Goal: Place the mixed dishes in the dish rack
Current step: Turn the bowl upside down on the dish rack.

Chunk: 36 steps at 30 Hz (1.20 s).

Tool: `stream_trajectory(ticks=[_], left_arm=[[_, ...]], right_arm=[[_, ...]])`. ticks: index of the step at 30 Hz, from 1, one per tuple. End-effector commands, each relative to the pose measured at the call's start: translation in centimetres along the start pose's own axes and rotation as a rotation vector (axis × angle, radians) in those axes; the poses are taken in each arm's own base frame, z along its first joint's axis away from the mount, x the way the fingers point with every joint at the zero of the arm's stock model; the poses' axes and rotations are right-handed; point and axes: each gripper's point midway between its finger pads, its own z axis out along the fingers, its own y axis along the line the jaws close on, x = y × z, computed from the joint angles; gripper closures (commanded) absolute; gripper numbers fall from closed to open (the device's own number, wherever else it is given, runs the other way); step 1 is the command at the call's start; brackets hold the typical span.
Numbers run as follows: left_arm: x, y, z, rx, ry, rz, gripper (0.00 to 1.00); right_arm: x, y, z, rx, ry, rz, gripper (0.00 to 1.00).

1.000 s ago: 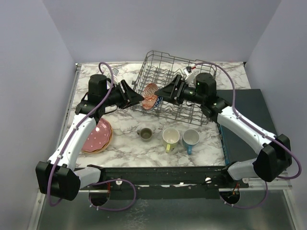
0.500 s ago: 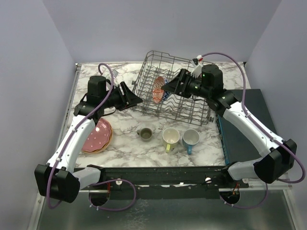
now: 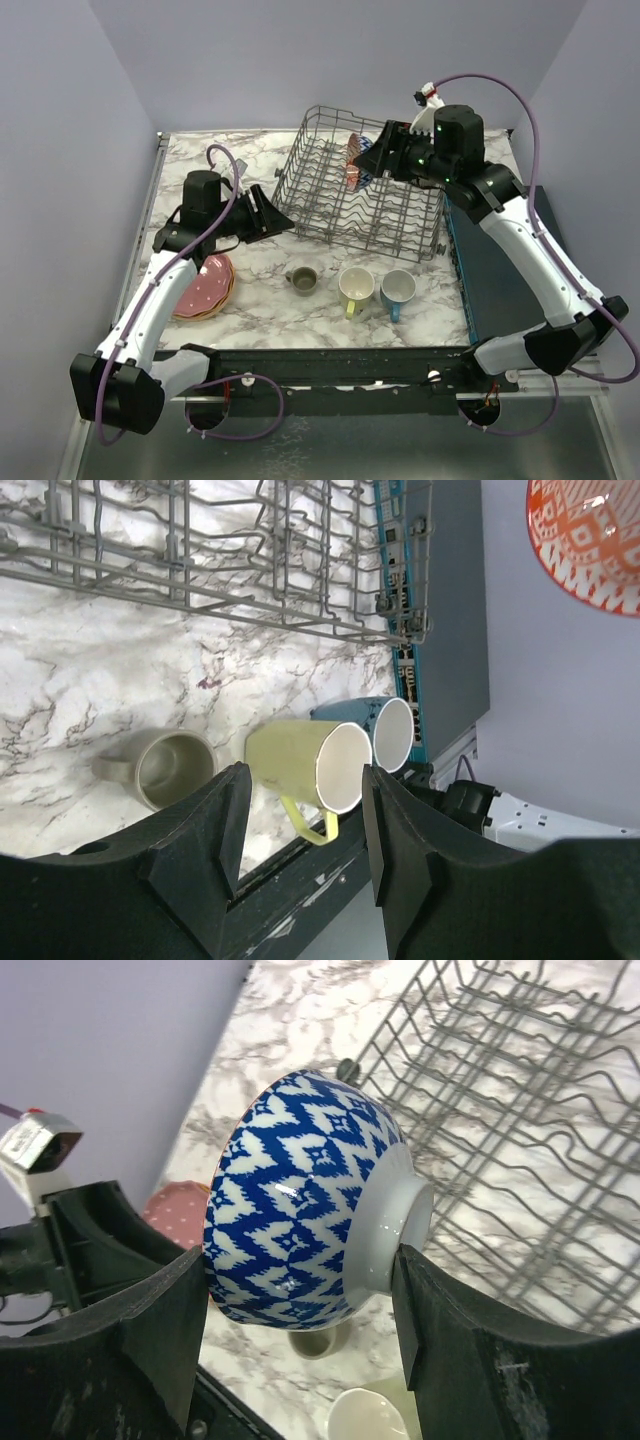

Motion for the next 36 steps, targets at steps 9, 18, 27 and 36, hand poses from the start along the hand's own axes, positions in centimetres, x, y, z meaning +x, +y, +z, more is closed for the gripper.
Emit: stream_trajectory(ticks=[9,18,27,36], left_arm=[[3.0,1.2,-1.1,0.005,0.028,0.016,0.46],[4.5,1.6,-1.5,0.021,0.046,0.009,0.46],[5.6,2.0,-1.6,0.035,0.062,0.016,0.46],[6.5,3.0,-1.3,0.025,0.075,0.012,0.46]], right_arm=[[-0.2,-6.7,0.1,0.343,0.067,-0.189,0.57],[0.0,-10.9,0.9,0.542,0.125,-0.273,0.58],[0.3,-14.1,1.7,0.714,0.187,-0.362,0.6],[2.4,-16.4,3.7,0.848,0.284,-0.485,0.61]])
